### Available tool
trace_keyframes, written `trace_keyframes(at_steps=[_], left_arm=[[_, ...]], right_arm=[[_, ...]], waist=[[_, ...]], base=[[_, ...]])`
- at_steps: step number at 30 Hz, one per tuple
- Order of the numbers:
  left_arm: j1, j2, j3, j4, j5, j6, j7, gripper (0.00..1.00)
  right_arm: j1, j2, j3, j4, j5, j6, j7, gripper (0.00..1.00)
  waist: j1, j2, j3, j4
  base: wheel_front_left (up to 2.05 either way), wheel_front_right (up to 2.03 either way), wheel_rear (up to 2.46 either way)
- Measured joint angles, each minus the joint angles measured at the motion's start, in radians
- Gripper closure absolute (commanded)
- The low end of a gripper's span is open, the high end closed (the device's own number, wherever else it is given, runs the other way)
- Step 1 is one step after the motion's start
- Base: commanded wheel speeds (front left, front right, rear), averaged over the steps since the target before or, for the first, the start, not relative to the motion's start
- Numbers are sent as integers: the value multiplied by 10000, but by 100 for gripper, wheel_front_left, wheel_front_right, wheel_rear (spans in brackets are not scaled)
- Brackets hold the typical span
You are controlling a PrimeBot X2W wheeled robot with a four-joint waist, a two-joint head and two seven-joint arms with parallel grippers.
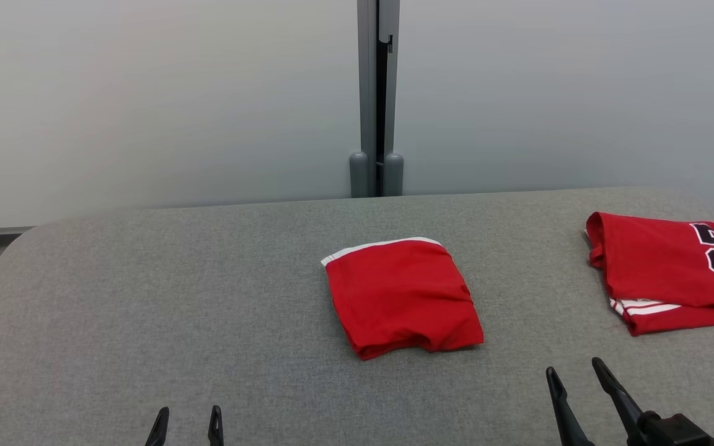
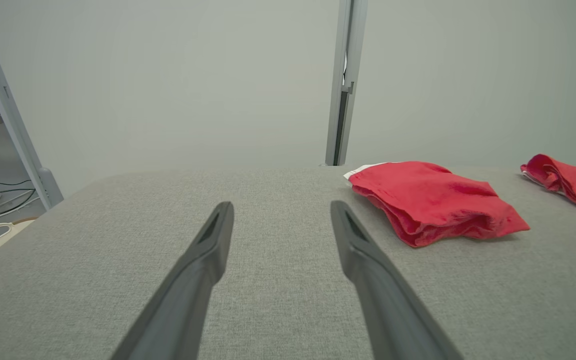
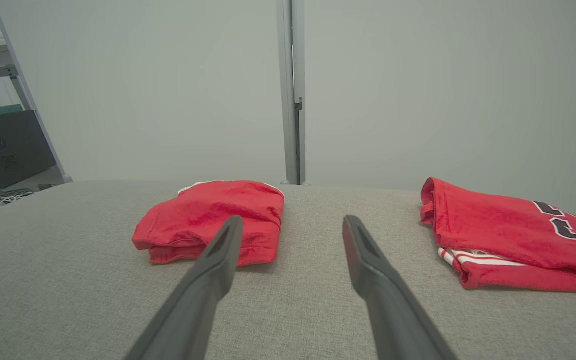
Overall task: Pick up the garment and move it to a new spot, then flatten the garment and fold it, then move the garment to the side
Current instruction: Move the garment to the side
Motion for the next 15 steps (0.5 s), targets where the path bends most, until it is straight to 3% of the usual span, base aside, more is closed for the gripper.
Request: trace_keyframes(at_steps=[15], left_arm=[[-11,0,-90,159,17,-82,0,0]], right_arm=[[24,-2,42,-25,50,0,0,0]], waist=[[0,-1,155,178]], base=[[0,0,0]])
